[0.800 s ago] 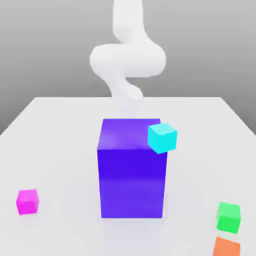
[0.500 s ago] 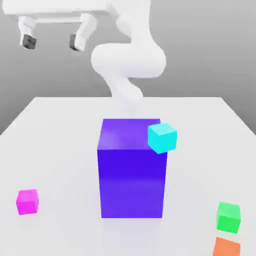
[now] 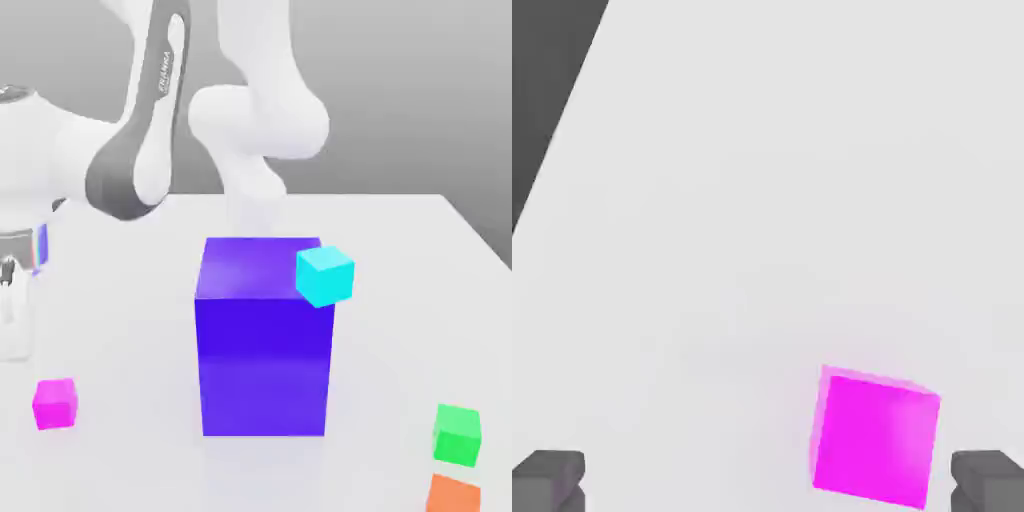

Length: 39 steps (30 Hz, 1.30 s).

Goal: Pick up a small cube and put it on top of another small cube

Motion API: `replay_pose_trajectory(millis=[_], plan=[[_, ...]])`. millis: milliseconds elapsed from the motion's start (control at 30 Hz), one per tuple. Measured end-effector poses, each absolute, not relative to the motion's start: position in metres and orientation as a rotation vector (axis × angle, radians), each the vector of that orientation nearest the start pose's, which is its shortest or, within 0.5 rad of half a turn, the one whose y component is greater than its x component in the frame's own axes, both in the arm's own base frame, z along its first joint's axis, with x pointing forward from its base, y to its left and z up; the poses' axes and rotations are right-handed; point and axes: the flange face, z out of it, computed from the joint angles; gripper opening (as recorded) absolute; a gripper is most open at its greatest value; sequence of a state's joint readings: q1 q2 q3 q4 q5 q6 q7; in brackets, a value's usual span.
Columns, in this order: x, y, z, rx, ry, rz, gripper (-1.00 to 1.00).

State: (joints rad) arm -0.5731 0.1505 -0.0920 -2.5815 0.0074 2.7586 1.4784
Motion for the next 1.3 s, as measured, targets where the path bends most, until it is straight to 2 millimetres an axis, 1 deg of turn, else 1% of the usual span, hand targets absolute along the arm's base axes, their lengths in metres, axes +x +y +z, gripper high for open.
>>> replay_pose_trajectory(millis=[67,200,233,400,433,467,533,633,667,733,800,900,1000,1067,1167,1233,1300], plan=[[0.345,-0.28,0.183,-1.444,2.788,-0.011,0.0],[0.342,-0.28,0.135,-1.43,2.797,-0.001,0.0],[0.342,-0.28,0.129,-1.429,2.797,-0.001,-1.0],[0.342,-0.28,0.129,-1.429,2.797,-0.003,-1.0],[0.342,-0.28,0.126,-1.429,2.797,-0.003,-1.0],[0.342,-0.28,0.13,-1.428,2.797,-0.002,-1.0],[0.343,-0.281,0.148,-1.426,2.796,-0.002,-1.0],[0.342,-0.28,0.181,-1.428,2.796,-0.002,-1.0],[0.35,-0.271,0.189,-1.488,2.766,-0.019,-1.0],[0.379,-0.242,0.201,-1.616,2.689,-0.05,-1.0],[0.41,-0.206,0.211,-1.735,2.606,-0.073,-1.0],[0.448,-0.141,0.221,-1.894,2.478,-0.084,-1.0],[0.475,-0.069,0.231,-2.038,2.344,-0.088,-1.0],[0.486,-0.02,0.237,-2.124,2.256,-0.089,-1.0],[0.493,0.053,0.248,-2.242,2.12,-0.09,-1.0],[0.486,0.103,0.25,-2.319,2.035,-0.072,-1.0],[0.466,0.153,0.246,-2.403,1.954,-0.033,-1.0]])
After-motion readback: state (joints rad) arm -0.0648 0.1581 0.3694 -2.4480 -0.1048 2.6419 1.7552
